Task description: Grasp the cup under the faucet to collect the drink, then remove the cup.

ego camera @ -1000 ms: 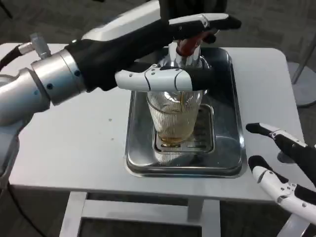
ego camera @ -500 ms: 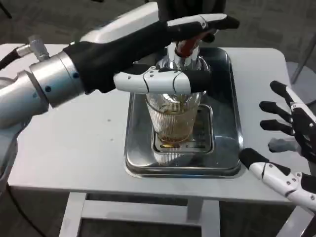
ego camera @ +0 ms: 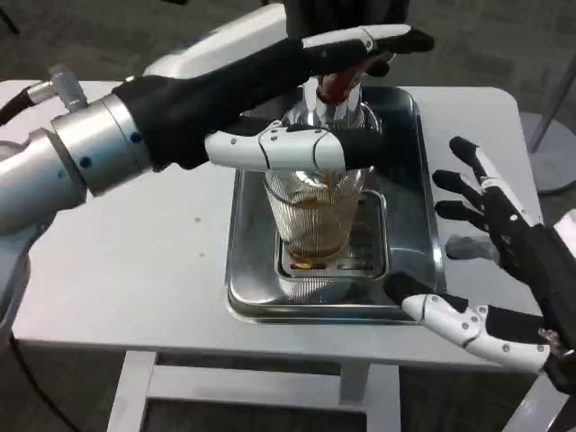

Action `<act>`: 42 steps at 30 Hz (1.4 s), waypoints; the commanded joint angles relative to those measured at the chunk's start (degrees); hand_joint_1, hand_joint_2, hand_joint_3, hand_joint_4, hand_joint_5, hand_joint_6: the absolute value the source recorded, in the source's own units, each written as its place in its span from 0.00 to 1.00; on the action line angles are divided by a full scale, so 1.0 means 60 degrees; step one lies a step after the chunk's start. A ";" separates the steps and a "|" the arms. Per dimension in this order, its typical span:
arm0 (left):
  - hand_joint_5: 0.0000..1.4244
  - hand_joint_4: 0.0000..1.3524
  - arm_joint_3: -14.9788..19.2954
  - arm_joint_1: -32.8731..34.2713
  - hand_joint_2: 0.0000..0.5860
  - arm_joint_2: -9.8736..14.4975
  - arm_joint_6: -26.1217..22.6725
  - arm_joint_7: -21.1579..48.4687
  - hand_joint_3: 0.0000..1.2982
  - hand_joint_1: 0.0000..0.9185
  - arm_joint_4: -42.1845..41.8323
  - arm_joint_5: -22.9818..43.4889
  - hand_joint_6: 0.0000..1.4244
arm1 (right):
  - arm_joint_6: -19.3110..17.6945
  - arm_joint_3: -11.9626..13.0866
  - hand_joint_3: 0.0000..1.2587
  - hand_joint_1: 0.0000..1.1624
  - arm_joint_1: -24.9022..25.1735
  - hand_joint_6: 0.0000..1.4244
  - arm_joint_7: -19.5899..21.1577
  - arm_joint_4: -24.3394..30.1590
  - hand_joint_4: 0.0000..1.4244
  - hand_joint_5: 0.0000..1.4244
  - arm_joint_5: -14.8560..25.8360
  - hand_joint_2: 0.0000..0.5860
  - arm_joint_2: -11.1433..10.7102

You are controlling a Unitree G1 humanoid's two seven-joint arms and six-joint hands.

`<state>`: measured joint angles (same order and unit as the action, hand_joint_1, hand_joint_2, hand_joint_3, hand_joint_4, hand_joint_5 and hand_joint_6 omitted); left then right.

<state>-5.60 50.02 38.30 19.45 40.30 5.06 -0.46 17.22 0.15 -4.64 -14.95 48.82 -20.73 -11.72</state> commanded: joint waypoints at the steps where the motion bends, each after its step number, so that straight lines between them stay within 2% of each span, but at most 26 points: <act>1: 0.11 0.06 -0.0386 -0.0636 0.13 0.0311 -0.0251 0.0502 0.10 0.00 0.0318 -0.0546 0.18 | -0.0151 -0.0470 0.00 0.64 0.0370 0.22 0.0507 -0.0565 0.06 0.10 -0.0304 0.41 0.0142; 5: 0.12 0.06 -0.0361 -0.0638 0.13 0.0374 -0.0211 0.0523 0.10 0.00 0.0385 -0.0552 0.18 | -0.0228 -0.0771 0.00 0.64 0.0704 0.20 0.0893 -0.1032 0.05 0.10 -0.0456 0.41 0.0303; 12: 0.12 0.06 -0.0316 -0.0630 0.12 0.0435 -0.0176 0.0546 0.10 0.00 0.0435 -0.0511 0.18 | -0.0399 -0.1033 0.00 0.64 0.1104 0.19 0.1314 -0.1755 0.05 0.09 -0.0529 0.40 0.0476; 20: 0.12 0.06 -0.0313 -0.0618 0.12 0.0487 -0.0163 0.0559 0.11 0.00 0.0432 -0.0488 0.18 | -0.0533 -0.1103 0.00 0.66 0.1467 0.20 0.1648 -0.2370 0.04 0.09 -0.0258 0.38 0.0721; 30: 0.12 0.06 -0.0246 -0.0628 0.11 0.0607 -0.0147 0.0591 0.11 0.00 0.0449 -0.0443 0.18 | -0.0585 -0.1319 0.00 0.70 0.1945 0.20 0.2116 -0.3098 0.04 0.09 -0.0255 0.36 0.1144; 42: 0.12 0.06 -0.0242 -0.0565 0.09 0.0693 -0.0026 0.0627 0.11 0.00 0.0646 -0.0393 0.18 | -0.0770 -0.1509 0.00 0.70 0.2463 0.20 0.2389 -0.3893 0.04 0.09 -0.0187 0.37 0.1359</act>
<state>-5.21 50.16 40.14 20.90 40.31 6.10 -0.02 13.80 -8.44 9.81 -1.47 26.28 -22.19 -4.36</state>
